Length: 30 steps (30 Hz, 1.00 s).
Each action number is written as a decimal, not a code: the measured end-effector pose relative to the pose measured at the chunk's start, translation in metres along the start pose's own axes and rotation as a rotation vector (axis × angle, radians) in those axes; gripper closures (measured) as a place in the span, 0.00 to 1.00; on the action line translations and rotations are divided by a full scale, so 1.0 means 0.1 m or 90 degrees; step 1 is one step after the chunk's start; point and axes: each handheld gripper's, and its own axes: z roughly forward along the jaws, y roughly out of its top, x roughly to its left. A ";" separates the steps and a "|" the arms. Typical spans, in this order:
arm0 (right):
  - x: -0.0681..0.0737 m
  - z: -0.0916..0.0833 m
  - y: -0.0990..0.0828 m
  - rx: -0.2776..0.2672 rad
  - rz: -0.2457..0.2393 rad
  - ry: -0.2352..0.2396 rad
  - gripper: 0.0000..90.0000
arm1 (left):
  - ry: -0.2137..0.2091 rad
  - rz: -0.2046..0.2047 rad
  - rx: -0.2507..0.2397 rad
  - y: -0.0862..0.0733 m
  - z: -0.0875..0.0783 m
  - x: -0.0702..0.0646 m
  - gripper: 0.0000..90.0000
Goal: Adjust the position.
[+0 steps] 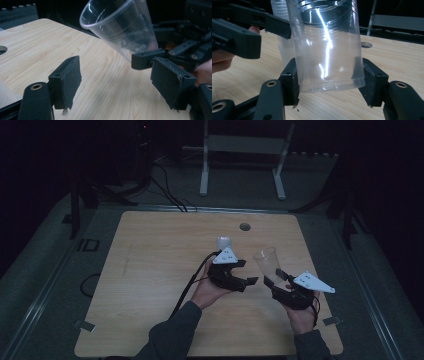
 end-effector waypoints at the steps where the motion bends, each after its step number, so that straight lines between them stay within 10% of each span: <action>1: 0.00 0.00 0.00 -0.001 0.001 -0.001 0.46 | 0.001 -0.003 -0.003 0.00 0.00 0.00 0.27; 30: 0.08 0.00 -0.01 -0.018 -0.005 -0.017 0.46 | -0.012 -0.117 -0.049 0.15 0.22 -0.04 0.16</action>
